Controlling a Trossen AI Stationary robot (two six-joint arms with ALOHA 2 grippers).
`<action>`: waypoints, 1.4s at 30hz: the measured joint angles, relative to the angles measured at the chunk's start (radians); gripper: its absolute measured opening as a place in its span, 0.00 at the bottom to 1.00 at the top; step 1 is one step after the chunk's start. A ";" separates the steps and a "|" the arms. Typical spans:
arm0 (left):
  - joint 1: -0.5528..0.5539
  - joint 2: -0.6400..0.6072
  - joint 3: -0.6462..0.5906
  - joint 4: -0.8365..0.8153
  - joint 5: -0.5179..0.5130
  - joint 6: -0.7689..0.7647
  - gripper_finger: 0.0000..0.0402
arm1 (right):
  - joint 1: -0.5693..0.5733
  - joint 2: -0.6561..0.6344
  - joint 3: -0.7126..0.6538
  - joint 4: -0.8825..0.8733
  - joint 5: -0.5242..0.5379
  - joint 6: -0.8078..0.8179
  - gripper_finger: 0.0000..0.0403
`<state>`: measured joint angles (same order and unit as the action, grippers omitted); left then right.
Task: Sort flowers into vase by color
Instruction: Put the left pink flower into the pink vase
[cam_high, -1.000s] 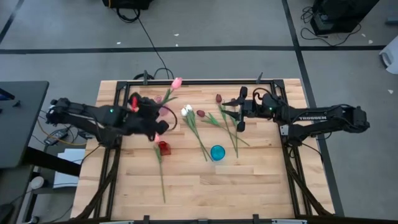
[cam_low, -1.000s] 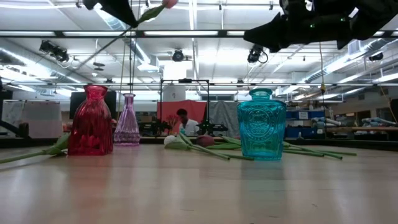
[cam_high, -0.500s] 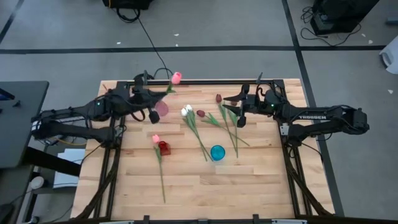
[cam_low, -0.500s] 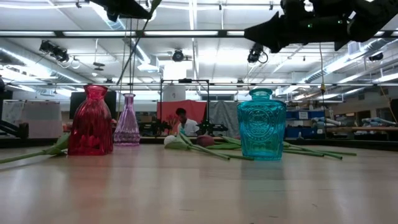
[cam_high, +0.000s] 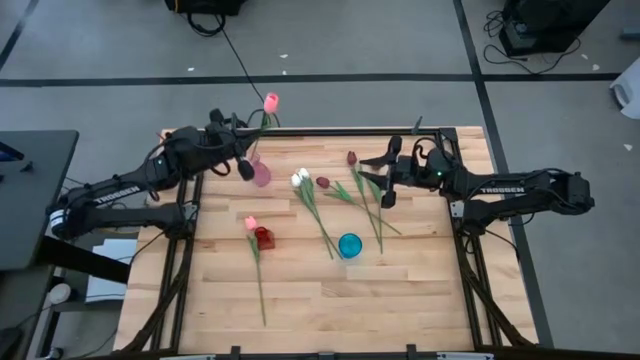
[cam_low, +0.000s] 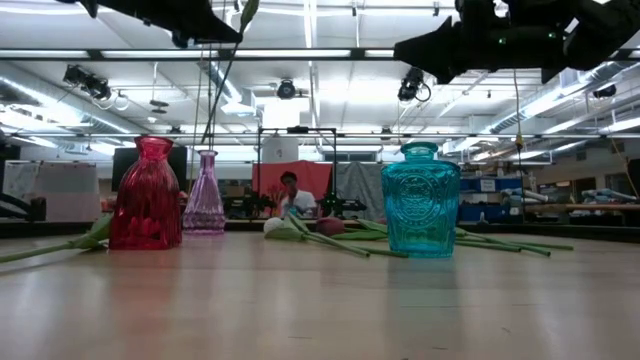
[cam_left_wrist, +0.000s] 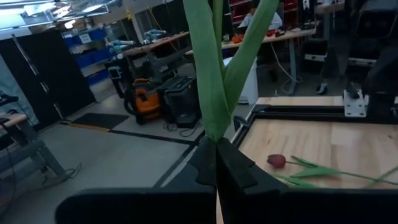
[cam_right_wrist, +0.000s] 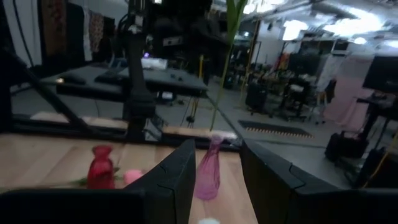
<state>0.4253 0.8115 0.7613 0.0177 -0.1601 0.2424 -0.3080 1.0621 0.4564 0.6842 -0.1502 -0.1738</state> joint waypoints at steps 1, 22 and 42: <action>0.012 0.003 0.000 0.000 0.008 0.000 0.00 | 0.000 -0.001 0.000 -0.001 0.000 -0.004 0.35; 0.112 -0.016 -0.159 0.024 0.140 -0.115 0.00 | 0.000 0.000 -0.001 -0.041 -0.001 0.011 0.35; 0.112 -0.060 -0.567 0.632 0.197 -0.210 0.00 | 0.001 0.000 -0.001 -0.019 -0.001 0.018 0.35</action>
<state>0.5369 0.7512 0.1943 0.6496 0.0369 0.0322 -0.3069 1.0622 0.4553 0.6655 -0.1509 -0.1558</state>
